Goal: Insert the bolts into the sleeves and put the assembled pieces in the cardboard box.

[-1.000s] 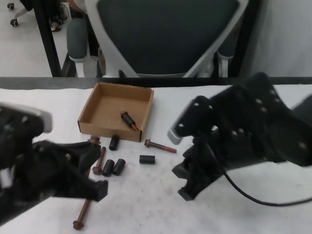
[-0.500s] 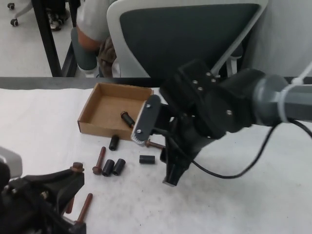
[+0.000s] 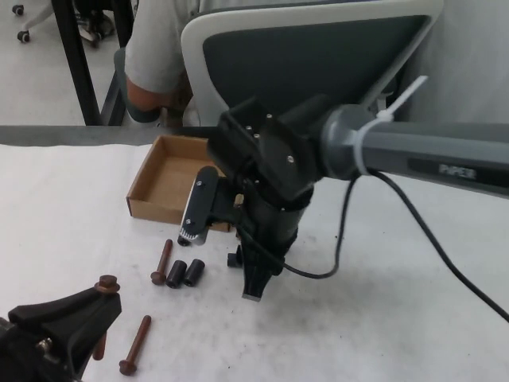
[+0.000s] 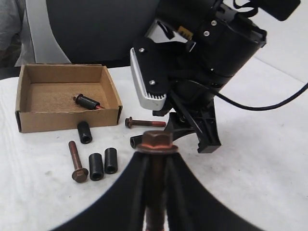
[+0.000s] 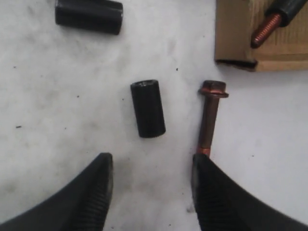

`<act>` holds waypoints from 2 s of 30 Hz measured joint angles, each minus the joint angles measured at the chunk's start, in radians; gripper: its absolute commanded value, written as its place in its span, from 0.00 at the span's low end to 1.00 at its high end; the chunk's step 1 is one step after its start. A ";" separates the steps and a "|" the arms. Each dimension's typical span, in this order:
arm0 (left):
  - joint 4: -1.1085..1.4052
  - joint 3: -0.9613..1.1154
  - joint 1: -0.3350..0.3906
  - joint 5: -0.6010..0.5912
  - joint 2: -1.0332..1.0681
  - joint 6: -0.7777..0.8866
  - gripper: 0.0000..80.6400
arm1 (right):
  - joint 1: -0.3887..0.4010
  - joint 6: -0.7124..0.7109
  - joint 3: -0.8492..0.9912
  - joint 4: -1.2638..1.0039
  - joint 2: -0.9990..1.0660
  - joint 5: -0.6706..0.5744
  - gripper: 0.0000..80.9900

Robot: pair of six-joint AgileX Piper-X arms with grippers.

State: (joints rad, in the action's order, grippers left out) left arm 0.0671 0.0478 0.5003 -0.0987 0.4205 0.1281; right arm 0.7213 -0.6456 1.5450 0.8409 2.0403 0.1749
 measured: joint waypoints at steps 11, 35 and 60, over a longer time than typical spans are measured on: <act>-0.008 0.001 0.000 0.000 -0.008 0.000 0.01 | 0.006 -0.008 0.091 0.013 0.074 0.006 0.60; -0.013 0.001 0.000 0.000 -0.008 0.000 0.01 | 0.006 0.015 0.094 -0.046 0.135 -0.014 0.00; 0.113 -0.019 0.000 -0.067 -0.008 0.017 0.01 | 0.010 0.332 -0.461 -0.501 -0.343 -0.215 0.00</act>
State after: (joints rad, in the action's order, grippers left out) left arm 0.1801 0.0287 0.5003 -0.1652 0.4122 0.1447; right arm 0.7309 -0.3134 1.0844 0.3397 1.6975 -0.0397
